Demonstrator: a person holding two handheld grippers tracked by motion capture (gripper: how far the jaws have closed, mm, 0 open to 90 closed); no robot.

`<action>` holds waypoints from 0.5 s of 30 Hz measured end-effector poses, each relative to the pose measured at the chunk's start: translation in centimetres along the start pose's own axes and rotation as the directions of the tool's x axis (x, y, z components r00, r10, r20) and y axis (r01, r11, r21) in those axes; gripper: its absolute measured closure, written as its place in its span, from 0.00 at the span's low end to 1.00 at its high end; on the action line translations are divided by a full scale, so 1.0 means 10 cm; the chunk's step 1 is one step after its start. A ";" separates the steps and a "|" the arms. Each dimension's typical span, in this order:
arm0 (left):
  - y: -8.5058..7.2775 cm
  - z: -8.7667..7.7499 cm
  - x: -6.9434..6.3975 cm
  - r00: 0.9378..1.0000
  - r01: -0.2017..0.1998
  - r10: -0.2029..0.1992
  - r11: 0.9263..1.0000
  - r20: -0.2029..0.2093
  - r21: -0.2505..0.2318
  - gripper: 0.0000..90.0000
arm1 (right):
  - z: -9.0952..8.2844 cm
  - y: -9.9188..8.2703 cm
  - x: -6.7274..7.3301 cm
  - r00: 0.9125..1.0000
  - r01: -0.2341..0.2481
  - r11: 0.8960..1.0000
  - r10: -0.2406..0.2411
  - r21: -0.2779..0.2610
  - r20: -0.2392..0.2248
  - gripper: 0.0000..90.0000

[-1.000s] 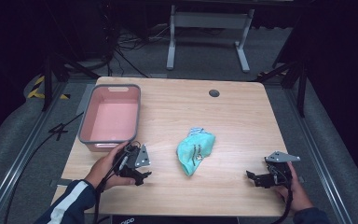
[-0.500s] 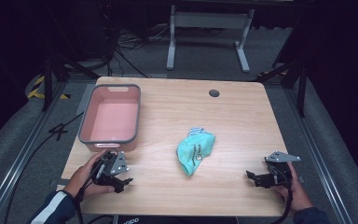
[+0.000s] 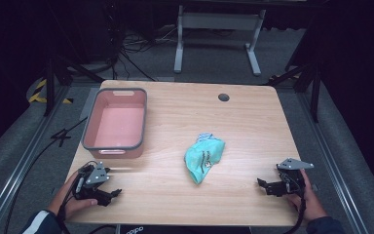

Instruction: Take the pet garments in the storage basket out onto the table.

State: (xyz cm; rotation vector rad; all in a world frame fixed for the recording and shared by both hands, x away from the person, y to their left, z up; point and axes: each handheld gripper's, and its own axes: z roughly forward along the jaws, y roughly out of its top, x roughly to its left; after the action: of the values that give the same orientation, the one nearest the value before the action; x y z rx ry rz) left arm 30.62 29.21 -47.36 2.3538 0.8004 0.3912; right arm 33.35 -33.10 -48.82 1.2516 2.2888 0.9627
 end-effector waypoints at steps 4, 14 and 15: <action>-0.15 0.00 0.08 0.994 0.112 -0.111 0.992 0.020 -0.061 0.13 | 0.00 0.00 0.00 1.000 0.000 1.000 0.000 0.000 0.000 0.01; -0.20 -0.03 0.11 0.991 0.130 -0.130 0.990 0.009 -0.060 0.12 | 0.00 0.00 0.00 1.000 -0.002 1.000 0.002 0.000 0.003 0.01; -0.20 -0.04 0.11 0.992 0.129 -0.129 0.990 0.009 -0.059 0.12 | 0.00 0.00 0.00 1.000 -0.003 1.000 0.003 0.001 0.004 0.01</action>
State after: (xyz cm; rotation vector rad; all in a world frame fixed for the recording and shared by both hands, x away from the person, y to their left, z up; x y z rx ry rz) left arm 30.43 31.33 -48.28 2.2332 0.9202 0.3492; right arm 33.30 -33.09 -48.81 1.2559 2.2854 0.9601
